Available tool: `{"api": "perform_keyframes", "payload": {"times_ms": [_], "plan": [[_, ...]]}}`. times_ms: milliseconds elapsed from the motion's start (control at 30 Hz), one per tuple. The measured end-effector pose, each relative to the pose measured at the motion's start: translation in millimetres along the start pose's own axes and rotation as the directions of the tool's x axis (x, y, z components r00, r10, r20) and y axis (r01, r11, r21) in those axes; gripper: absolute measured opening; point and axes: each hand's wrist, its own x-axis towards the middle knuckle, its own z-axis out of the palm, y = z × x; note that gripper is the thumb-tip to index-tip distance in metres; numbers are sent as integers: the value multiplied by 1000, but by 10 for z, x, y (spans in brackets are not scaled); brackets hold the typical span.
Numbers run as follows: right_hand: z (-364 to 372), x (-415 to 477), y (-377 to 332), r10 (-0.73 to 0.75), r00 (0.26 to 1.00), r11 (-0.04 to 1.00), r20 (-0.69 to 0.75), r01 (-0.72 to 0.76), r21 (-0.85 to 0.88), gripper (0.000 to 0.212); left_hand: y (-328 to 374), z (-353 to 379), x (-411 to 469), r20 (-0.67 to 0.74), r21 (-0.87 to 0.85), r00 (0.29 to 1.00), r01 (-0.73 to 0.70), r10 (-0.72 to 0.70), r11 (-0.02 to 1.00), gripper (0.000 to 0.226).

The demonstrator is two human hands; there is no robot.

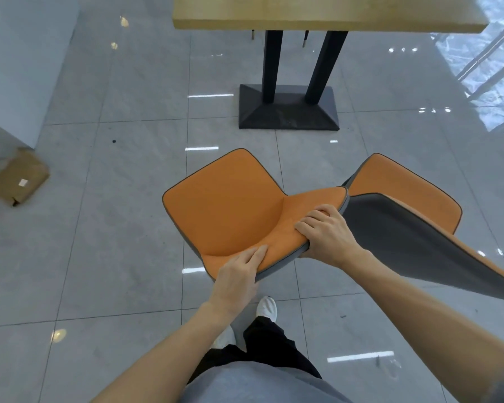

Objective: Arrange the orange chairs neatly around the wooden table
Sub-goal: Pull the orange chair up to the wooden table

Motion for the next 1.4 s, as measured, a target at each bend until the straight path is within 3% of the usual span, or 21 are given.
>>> {"api": "perform_keyframes", "payload": {"times_ms": [367, 667, 967, 1400], "plan": [[114, 596, 766, 76, 994, 997, -78, -78, -21, 29, -154, -117, 1037, -44, 63, 999, -1, 4, 998, 78], [190, 1098, 1225, 199, 980, 980, 25, -199, -4, 31, -339, -317, 1806, -64, 45, 995, -73, 76, 996, 85], [233, 1679, 1866, 254, 965, 967, 68, -253, -23, 27, -583, -439, 2720, -44, 47, 989, -139, 141, 989, 76], [289, 2571, 2716, 298, 954, 955, 45, -297, -12, 30, -992, -653, 4031, -49, 25, 974, -220, 221, 975, 71]]}}
